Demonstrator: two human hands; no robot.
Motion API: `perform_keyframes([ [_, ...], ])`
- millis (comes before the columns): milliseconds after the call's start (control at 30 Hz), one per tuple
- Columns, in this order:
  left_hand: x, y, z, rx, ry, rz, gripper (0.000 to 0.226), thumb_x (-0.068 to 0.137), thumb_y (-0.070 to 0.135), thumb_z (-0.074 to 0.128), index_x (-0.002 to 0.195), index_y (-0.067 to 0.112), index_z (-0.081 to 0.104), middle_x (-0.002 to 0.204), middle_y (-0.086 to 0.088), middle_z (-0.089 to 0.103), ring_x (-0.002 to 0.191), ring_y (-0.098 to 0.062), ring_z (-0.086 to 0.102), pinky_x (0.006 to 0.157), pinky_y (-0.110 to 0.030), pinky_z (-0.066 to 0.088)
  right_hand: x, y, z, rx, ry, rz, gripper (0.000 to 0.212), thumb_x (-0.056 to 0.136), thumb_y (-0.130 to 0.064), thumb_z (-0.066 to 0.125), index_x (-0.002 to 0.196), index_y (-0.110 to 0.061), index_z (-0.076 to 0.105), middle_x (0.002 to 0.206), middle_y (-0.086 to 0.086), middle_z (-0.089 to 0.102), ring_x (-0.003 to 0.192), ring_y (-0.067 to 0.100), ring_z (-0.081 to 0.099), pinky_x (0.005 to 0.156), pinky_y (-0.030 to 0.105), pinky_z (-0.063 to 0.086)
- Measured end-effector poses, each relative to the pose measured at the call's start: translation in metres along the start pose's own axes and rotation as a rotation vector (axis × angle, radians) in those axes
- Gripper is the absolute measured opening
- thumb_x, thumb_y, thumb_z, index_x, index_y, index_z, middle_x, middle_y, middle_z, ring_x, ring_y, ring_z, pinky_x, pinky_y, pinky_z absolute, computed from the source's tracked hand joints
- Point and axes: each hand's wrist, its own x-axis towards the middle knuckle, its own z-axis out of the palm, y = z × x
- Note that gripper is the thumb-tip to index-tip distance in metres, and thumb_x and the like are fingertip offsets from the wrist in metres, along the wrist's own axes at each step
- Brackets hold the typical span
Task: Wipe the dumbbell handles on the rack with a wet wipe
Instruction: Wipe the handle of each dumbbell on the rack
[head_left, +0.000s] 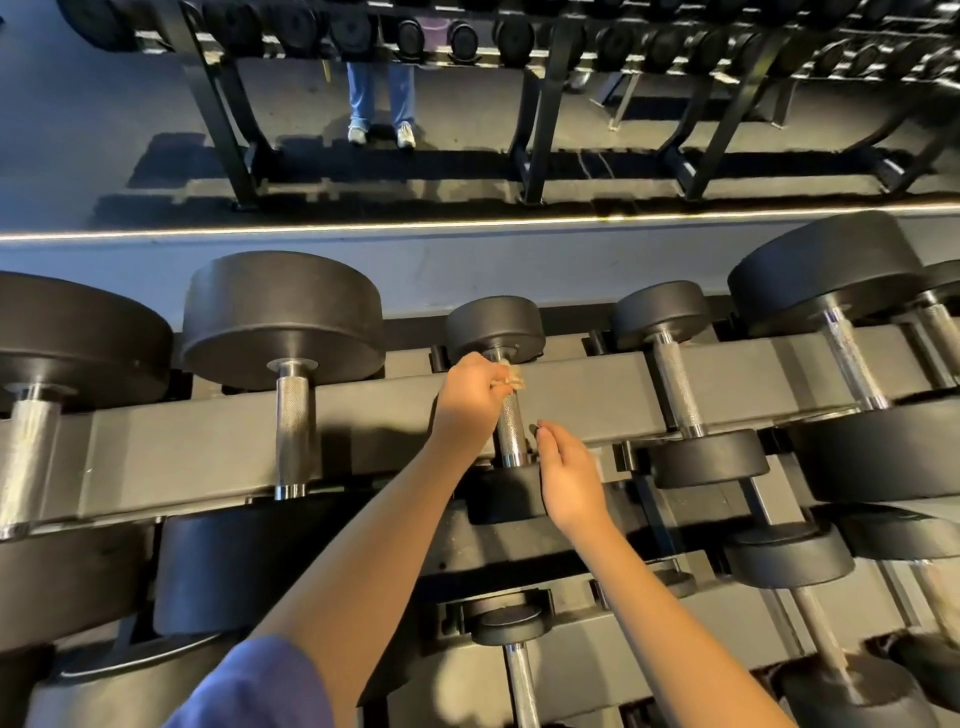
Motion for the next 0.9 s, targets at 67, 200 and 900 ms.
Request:
perform_keyframes([
  [67,-0.009,-0.004,0.002,0.012,0.008,0.045,0.025,0.097,0.017,0.05,0.111,0.011,0.069,0.112,-0.004,0.057,0.097,-0.012,0.05,0.08,-0.016,0.033,0.0,0.002,0.001,-0.015,0.003,-0.015,0.037,0.101,-0.034,0.036,0.127,-0.017,0.057,0.124,-0.001,0.059,0.118,0.014,0.05,0.104,0.03,0.038],
  [200,-0.015,-0.008,0.003,0.036,-0.025,0.107,0.026,0.098,0.014,0.047,0.108,0.003,0.068,0.111,-0.011,0.06,0.104,-0.023,0.054,0.078,-0.008,0.032,0.002,0.004,0.002,-0.044,0.001,-0.029,0.036,0.1,-0.036,0.035,0.116,-0.017,0.062,0.112,-0.002,0.063,0.109,0.015,0.054,0.099,0.036,0.043],
  [900,-0.02,-0.01,0.014,0.089,0.079,0.034,0.021,0.096,0.019,0.051,0.096,0.009,0.07,0.094,0.002,0.055,0.08,-0.007,0.049,0.069,-0.007,0.036,0.0,0.001,0.004,0.007,0.01,-0.039,0.046,0.091,-0.049,0.032,0.112,-0.021,0.063,0.11,-0.007,0.062,0.107,0.012,0.053,0.098,0.038,0.043],
])
